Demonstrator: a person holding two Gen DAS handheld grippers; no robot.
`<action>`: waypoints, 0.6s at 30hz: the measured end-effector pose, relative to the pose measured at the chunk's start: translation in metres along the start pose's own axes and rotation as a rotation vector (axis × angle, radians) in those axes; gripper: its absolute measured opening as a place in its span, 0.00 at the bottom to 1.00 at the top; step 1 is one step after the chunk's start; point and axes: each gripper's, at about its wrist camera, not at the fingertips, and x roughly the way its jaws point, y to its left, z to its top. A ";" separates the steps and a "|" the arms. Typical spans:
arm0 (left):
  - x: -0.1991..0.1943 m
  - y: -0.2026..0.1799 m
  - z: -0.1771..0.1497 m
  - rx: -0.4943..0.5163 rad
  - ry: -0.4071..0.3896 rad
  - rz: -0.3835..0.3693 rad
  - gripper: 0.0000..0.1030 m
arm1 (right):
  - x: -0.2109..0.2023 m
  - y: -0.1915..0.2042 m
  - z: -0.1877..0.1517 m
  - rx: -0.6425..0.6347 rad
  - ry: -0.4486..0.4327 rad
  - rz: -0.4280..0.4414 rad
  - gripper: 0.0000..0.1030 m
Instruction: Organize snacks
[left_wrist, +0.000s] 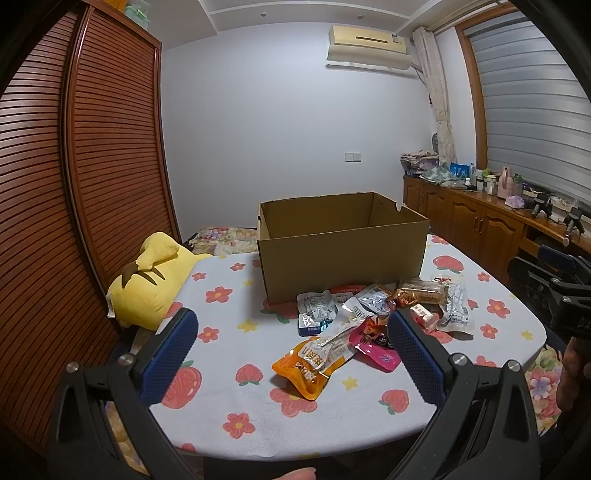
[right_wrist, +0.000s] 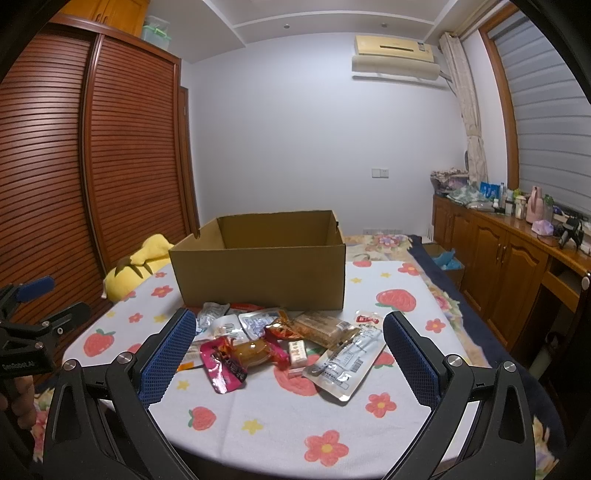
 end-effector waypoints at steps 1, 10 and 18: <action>-0.001 0.000 0.001 0.000 -0.001 0.000 1.00 | 0.000 0.000 0.000 0.000 0.000 0.000 1.00; -0.007 -0.002 0.004 -0.001 -0.012 -0.005 1.00 | -0.005 0.002 0.004 0.000 -0.006 -0.002 1.00; -0.008 -0.003 0.003 0.001 -0.012 -0.005 1.00 | -0.005 0.001 0.004 0.001 -0.006 -0.001 1.00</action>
